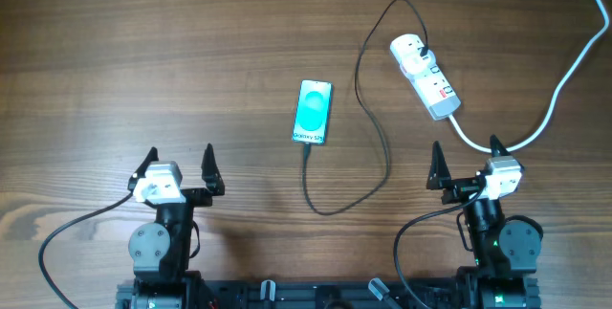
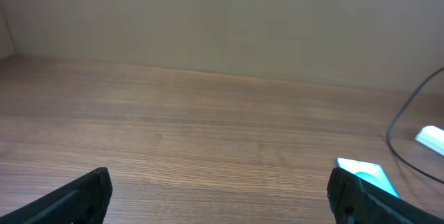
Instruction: Plug charger to phone and switch on socket
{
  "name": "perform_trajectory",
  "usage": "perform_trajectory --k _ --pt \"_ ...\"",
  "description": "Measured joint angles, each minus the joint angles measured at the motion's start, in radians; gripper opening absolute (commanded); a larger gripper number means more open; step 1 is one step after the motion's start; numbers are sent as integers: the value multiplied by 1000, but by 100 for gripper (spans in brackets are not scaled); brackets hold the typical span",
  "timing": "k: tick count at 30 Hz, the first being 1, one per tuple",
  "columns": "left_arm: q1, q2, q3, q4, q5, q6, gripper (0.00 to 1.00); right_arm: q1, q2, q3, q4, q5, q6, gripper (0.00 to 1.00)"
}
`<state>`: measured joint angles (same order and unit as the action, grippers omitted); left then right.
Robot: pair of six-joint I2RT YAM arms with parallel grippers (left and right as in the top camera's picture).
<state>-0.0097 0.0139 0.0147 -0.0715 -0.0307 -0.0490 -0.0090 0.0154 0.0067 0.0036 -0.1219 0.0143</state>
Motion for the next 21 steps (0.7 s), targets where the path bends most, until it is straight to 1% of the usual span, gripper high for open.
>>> perform_trajectory --k 11,21 --pt "0 0 0 -4 14 48 100 0 0 0 0 0 0 100" --pt "0 0 0 -5 21 52 100 0 0 0 0 0 0 100"
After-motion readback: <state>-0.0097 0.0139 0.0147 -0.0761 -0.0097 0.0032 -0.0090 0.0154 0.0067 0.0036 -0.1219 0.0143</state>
